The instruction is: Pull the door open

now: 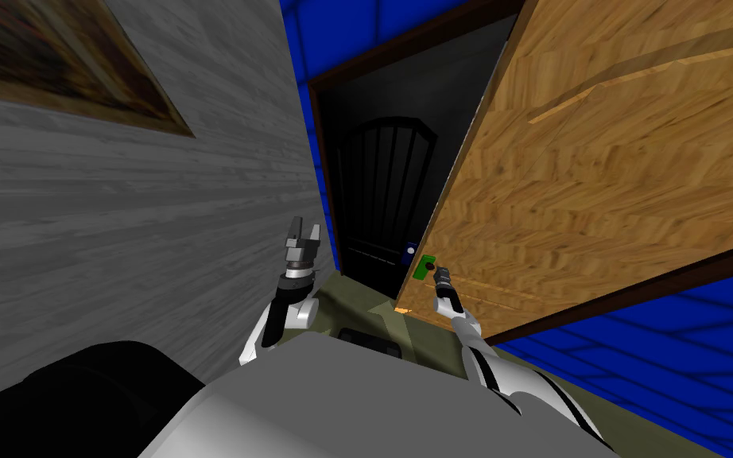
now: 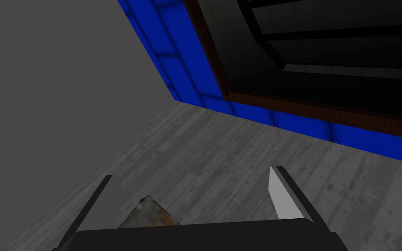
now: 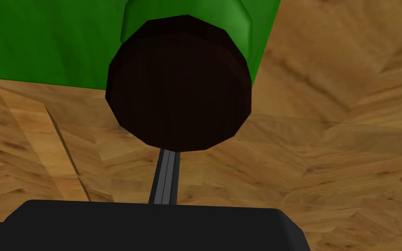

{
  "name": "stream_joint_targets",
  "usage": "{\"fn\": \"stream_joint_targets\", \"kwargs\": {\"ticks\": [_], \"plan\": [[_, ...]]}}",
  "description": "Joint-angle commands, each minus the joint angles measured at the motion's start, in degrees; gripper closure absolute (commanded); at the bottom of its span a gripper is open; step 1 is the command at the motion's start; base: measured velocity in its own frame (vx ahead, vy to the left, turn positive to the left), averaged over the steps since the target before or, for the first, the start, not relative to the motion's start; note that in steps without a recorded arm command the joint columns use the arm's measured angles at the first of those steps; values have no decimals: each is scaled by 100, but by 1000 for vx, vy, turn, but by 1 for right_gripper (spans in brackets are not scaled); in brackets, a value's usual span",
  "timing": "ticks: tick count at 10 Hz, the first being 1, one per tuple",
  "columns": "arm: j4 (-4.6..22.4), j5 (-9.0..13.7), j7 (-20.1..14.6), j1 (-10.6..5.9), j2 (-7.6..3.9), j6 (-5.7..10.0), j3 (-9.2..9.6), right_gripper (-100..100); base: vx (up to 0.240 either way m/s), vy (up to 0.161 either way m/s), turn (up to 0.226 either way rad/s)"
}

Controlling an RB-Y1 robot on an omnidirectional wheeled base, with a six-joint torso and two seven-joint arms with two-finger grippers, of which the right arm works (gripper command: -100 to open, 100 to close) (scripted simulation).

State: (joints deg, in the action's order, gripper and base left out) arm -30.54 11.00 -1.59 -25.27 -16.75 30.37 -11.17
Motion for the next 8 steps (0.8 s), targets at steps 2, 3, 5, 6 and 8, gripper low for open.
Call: {"fn": "stream_joint_targets", "kwargs": {"ticks": [2,3,5,6,8], "plan": [[141,-21,-50,-88,-8,59,53,-100,-54,-28,16],[135,-29,-60,-98,2,54,72,-100,-164,-26,34],[102,-68,-110,-144,56,34,167,-100,-201,5,50],[83,-90,-139,-170,86,23,221,-100,-183,16,58],[46,-134,-195,-221,146,1,328,-100,-208,8,57]]}}
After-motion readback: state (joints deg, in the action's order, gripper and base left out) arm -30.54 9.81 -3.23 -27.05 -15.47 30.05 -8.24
